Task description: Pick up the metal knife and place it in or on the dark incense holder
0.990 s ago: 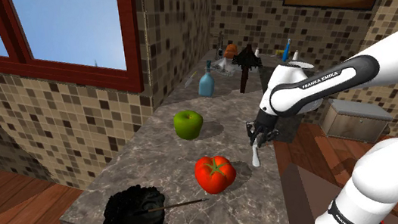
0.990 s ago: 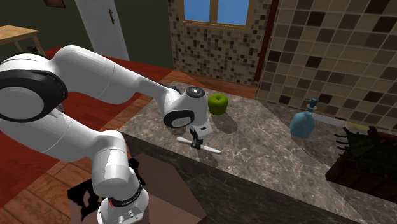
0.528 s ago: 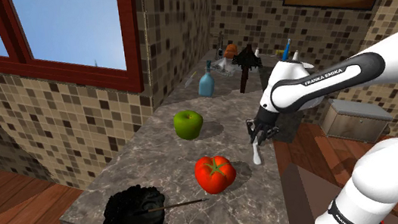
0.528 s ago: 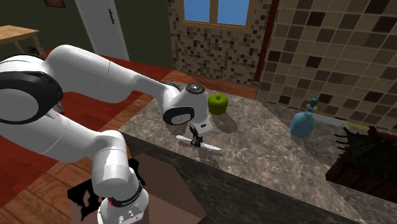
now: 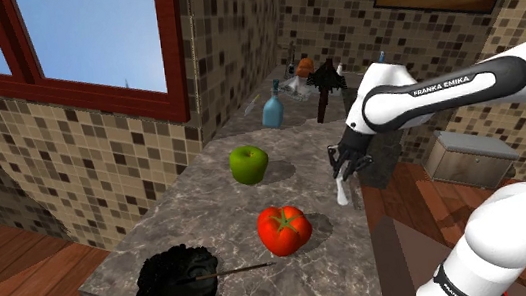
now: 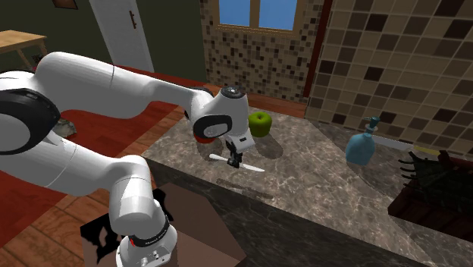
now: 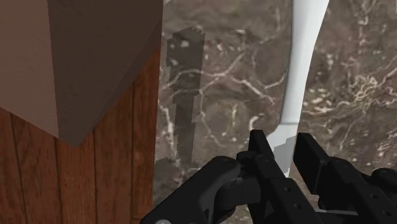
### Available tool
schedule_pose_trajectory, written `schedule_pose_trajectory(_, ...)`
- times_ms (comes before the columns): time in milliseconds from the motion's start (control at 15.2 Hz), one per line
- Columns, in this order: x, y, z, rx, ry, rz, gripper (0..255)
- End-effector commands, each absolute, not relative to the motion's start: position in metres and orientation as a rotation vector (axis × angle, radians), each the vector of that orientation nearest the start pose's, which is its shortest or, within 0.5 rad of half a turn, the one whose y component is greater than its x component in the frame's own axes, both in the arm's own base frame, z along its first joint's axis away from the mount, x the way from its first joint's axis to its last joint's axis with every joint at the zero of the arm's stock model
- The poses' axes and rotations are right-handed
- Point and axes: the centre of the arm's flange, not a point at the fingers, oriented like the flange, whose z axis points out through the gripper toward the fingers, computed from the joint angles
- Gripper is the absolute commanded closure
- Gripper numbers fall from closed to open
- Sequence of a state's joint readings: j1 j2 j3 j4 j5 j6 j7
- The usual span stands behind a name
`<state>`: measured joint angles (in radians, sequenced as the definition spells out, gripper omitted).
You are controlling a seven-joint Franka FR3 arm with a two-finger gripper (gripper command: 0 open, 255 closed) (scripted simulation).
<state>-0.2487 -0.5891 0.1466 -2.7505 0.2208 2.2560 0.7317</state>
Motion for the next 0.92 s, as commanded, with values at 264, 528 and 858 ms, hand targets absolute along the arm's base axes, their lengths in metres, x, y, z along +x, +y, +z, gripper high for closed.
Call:
schedule_pose_trajectory(264,0.353,-0.034,0.428,-2.661,1.43,-0.092,255)
schedule_pose_trajectory(528,0.355,-0.021,0.441,-2.661,1.43,-0.092,255)
schedule_pose_trajectory(858,0.366,0.044,0.443,-2.661,1.43,-0.092,255)
